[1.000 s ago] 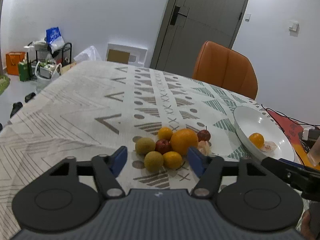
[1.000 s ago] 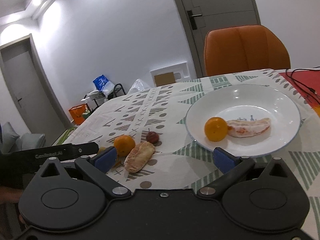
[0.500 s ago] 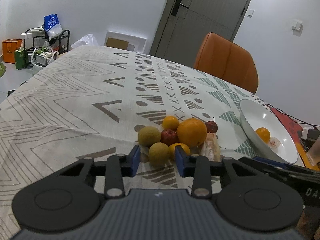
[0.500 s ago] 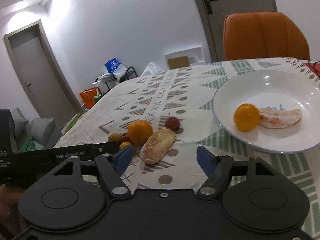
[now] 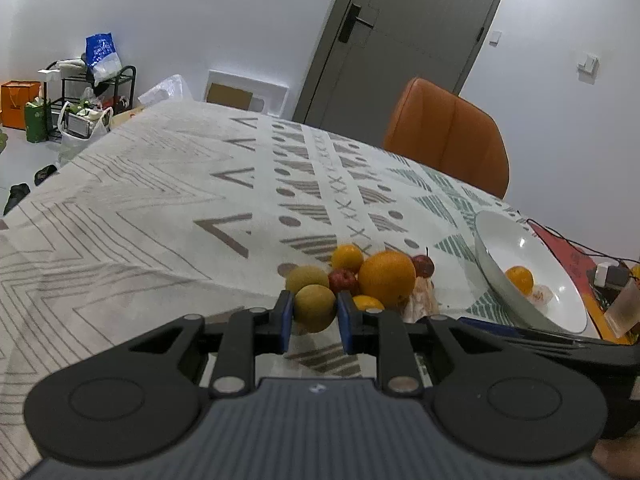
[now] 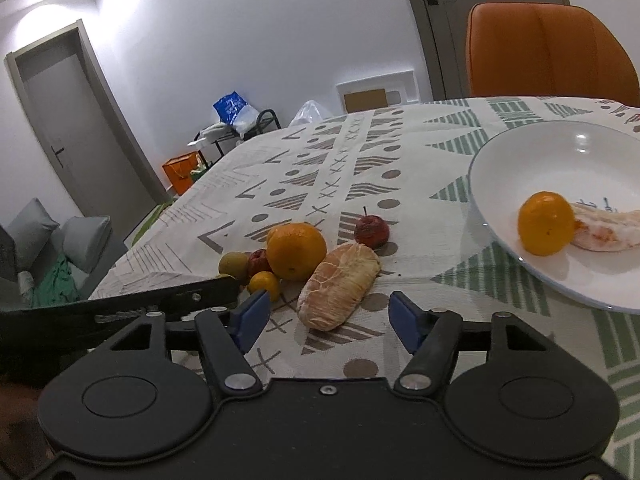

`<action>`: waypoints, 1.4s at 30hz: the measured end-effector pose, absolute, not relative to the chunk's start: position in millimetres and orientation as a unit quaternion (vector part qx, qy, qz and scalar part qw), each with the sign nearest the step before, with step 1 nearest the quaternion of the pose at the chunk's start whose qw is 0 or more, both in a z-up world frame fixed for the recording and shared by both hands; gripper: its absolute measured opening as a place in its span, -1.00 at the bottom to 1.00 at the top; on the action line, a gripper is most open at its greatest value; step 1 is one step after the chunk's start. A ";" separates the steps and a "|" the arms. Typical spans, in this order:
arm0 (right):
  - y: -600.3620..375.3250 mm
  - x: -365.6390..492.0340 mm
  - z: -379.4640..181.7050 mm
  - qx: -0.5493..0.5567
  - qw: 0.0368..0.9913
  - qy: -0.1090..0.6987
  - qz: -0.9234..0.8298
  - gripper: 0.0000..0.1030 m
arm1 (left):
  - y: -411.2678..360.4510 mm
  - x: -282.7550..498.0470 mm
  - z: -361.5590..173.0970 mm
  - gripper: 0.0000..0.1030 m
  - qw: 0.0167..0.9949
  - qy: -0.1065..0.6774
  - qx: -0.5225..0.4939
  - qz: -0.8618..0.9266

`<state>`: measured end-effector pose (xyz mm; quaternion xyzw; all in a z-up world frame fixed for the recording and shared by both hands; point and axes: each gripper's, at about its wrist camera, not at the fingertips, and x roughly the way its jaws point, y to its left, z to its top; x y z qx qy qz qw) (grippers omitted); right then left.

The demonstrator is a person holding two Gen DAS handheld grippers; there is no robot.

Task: Organize fruits
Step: 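Grasp a small yellow-green fruit with the left tool while the right tool grasps the second pomelo segment, then carry both held fruits into the white bowl and open both tools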

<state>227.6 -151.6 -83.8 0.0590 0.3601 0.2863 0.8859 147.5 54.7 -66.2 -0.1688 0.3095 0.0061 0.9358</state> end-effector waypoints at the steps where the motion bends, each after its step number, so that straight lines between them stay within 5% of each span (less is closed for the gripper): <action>1: -149.6 229.5 -85.6 0.058 0.885 0.364 0.283 0.18 | 56.0 147.1 -65.3 -0.57 0.936 0.308 -0.170 0.007; 10: -128.5 235.4 -88.6 0.040 0.892 0.358 0.275 0.09 | 57.6 145.3 -59.8 -0.57 0.938 0.304 -0.167 0.016; 12: -126.6 234.9 -90.0 0.028 0.898 0.351 0.264 -0.29 | 54.9 144.2 -57.8 -0.57 0.939 0.302 -0.165 0.017; 15: -133.6 238.5 -90.0 0.042 0.894 0.353 0.273 -0.34 | 50.9 143.9 -55.2 -0.57 0.940 0.300 -0.161 0.013; 42: -218.6 218.7 -51.9 0.087 0.919 0.295 0.247 -0.37 | -22.1 168.2 -27.5 -0.57 0.953 0.276 -0.115 -0.049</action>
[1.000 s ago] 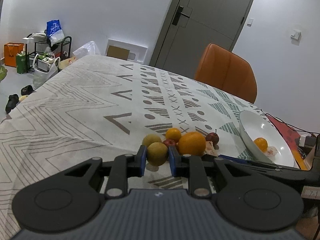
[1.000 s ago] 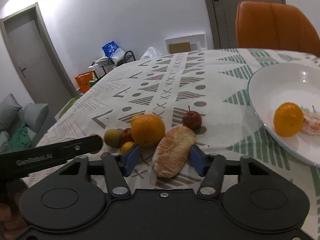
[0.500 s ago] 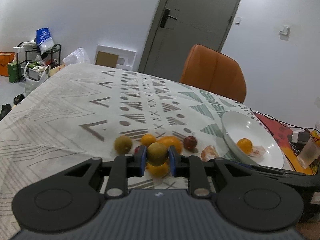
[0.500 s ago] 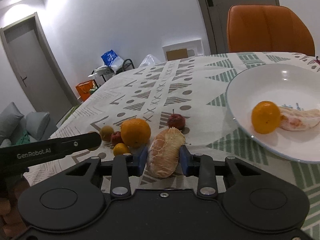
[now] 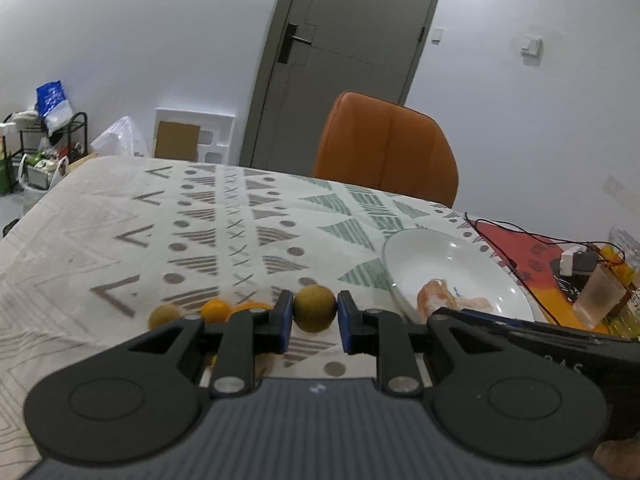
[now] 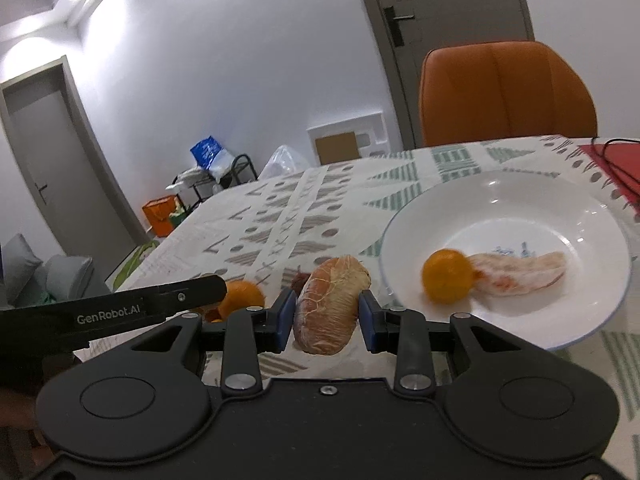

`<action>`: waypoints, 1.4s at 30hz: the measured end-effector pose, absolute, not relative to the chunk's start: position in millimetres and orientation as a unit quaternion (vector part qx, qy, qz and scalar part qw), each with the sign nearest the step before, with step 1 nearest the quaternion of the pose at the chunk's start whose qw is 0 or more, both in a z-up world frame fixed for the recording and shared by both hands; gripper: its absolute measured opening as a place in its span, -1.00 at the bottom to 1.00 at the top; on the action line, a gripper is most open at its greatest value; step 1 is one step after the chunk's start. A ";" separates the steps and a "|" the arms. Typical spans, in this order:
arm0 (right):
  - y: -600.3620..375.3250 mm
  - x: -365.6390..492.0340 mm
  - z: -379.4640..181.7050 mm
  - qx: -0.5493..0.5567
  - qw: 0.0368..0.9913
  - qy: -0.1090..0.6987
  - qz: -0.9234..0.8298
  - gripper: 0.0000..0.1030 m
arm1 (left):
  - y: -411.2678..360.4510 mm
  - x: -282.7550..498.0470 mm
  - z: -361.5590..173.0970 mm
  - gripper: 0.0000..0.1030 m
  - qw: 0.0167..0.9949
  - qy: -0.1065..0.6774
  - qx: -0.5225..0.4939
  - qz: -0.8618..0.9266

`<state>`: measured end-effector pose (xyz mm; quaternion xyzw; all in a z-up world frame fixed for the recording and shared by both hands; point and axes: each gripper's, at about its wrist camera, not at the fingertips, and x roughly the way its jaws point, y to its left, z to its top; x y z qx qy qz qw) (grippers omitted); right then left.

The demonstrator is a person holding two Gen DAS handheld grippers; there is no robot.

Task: Organize fruits
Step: 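Carry both held fruits into the white bowl and open both tools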

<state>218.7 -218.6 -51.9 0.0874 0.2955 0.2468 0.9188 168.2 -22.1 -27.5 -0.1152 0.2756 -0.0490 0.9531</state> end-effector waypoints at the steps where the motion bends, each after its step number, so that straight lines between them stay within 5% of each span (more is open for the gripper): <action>1: -222.0 218.6 -50.7 0.089 0.920 0.293 0.245 -0.37 | -24.7 169.8 -27.1 -0.57 0.953 0.275 -0.113 -0.051; 42: -333.3 252.0 -55.9 0.122 0.949 0.264 0.123 -0.45 | -110.8 238.4 -30.5 -0.57 0.953 0.285 -0.061 -0.082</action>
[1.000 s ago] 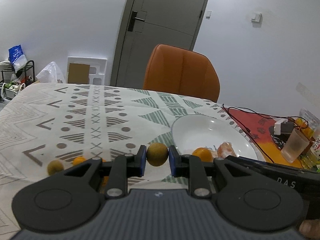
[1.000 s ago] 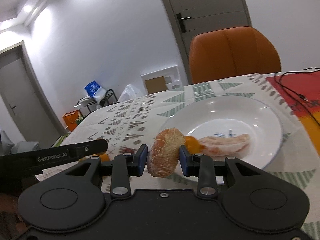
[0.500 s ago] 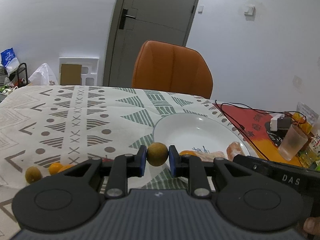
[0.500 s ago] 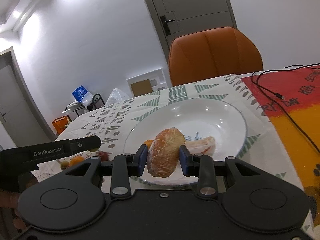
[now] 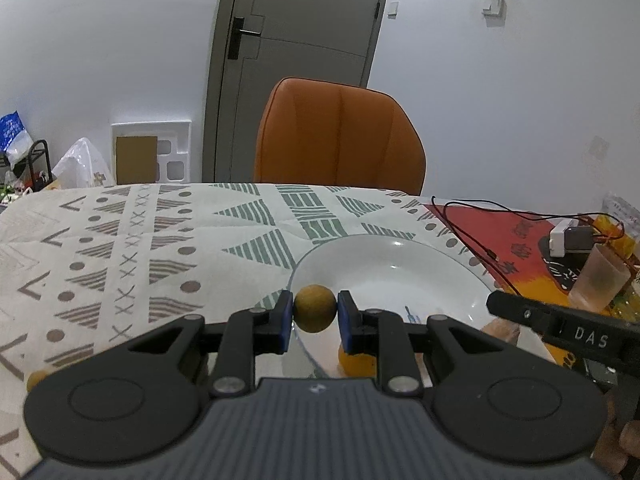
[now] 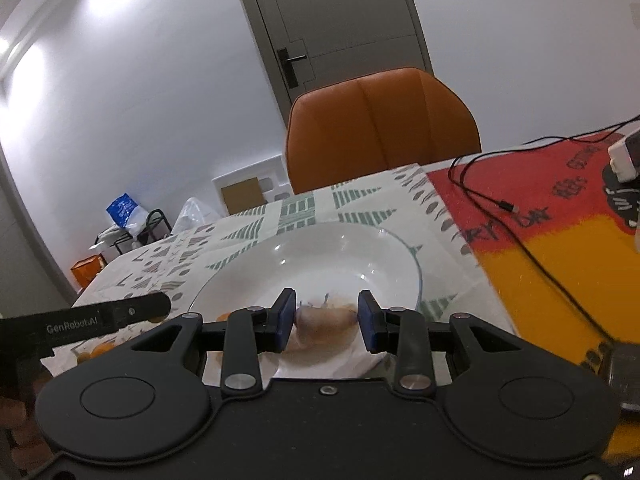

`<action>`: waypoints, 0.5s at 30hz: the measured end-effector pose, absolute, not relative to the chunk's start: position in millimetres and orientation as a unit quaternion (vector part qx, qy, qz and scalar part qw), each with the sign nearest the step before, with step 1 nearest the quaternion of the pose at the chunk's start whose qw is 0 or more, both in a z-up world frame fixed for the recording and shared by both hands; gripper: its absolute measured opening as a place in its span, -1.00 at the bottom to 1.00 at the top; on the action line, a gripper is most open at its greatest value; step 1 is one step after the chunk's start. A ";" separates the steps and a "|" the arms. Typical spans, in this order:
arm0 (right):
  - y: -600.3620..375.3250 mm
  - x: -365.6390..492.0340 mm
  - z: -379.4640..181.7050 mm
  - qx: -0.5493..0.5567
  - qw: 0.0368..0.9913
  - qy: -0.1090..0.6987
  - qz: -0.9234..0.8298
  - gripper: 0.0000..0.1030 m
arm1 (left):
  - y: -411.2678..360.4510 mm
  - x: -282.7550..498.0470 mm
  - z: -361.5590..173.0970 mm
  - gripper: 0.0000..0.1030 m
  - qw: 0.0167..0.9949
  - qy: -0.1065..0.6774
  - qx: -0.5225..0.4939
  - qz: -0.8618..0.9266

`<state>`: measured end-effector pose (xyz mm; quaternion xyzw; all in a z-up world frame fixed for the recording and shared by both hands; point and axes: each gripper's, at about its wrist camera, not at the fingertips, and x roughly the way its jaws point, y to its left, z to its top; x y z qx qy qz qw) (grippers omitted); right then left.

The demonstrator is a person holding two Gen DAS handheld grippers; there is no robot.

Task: Organize fruits
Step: 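Carry both held fruits into the white bowl and open both tools, then withdraw both tools from the bowl toward the remaining fruits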

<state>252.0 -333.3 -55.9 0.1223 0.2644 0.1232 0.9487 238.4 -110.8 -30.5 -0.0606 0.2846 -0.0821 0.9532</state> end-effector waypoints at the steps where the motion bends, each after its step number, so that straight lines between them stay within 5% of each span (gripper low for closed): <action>1: -333.7 254.1 -55.2 0.122 0.949 0.261 0.125 -0.52 | -112.7 241.9 -31.5 -0.57 0.953 0.287 -0.058 -0.080; 15: -340.5 249.4 -63.8 0.150 0.942 0.270 0.129 -0.40 | -126.6 253.3 -31.6 -0.48 0.951 0.292 -0.050 -0.089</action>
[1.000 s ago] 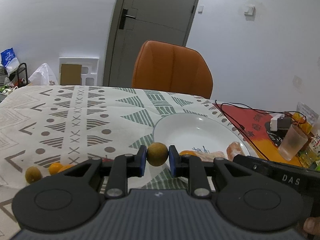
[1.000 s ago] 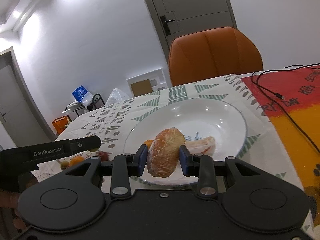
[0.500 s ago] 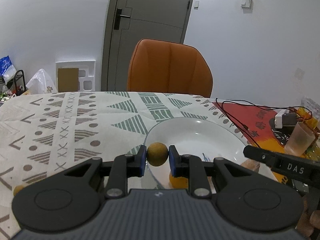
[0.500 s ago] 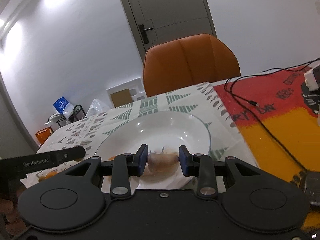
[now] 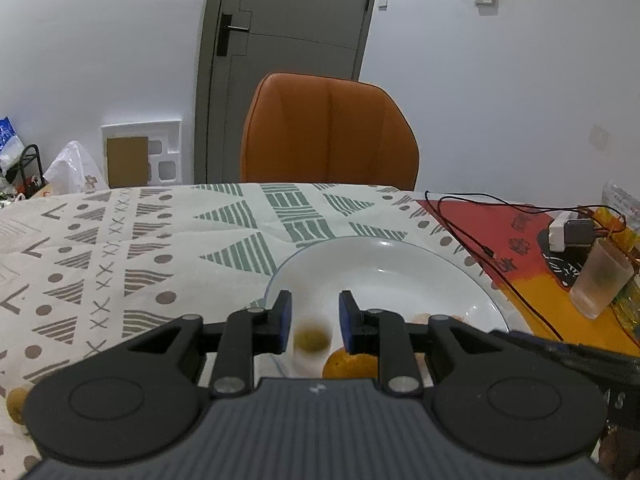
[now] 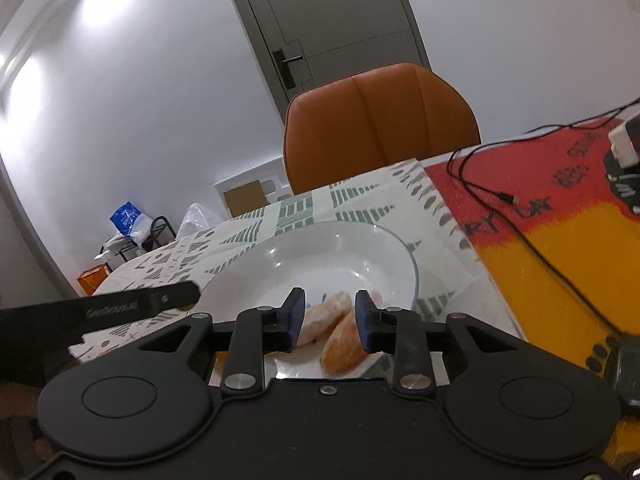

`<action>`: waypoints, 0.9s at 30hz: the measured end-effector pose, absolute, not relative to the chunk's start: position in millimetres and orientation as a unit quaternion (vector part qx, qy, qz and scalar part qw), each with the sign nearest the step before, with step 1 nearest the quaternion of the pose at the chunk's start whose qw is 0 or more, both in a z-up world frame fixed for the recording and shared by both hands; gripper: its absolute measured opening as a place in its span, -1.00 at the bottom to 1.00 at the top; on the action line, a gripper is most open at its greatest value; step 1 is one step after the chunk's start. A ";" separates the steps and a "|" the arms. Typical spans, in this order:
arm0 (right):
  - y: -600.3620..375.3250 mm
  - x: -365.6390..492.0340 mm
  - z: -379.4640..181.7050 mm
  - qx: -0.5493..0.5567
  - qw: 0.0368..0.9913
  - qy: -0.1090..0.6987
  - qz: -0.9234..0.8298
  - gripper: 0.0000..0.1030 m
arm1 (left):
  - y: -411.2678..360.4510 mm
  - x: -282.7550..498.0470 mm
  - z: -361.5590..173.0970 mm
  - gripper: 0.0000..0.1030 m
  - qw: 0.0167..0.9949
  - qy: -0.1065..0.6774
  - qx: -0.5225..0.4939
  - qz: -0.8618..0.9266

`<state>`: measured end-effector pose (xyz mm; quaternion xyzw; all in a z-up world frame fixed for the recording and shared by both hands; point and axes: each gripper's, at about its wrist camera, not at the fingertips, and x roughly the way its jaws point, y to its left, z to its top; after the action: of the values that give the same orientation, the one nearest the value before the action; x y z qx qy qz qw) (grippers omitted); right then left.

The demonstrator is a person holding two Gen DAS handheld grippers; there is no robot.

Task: Organize fruits
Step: 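Withdraw both tools from the bowl toward the remaining fruits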

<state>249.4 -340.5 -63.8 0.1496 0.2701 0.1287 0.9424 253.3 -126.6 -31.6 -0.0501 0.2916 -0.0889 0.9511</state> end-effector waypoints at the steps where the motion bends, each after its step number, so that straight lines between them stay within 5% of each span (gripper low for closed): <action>1: -340.3 247.8 -64.1 0.152 0.942 0.270 0.132 -0.38 | -126.2 252.9 -31.6 -0.48 0.951 0.293 -0.051 -0.089; 11: -329.7 237.4 -67.9 0.157 0.936 0.276 0.152 -0.04 | -108.8 239.6 -28.3 -0.33 0.949 0.300 -0.064 -0.075; 22: -315.7 231.4 -65.9 0.160 0.936 0.270 0.159 0.30 | -71.4 221.5 -18.2 0.54 0.953 0.291 -0.079 -0.020; 27: -307.4 227.7 -61.9 0.158 0.939 0.261 0.161 0.59 | -58.6 210.3 -15.2 0.70 0.957 0.281 -0.075 -0.002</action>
<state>227.7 -307.4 -61.9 0.1576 0.2611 0.1610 0.9386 210.3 -58.6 -15.2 -0.0750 0.2809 -0.0018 0.9568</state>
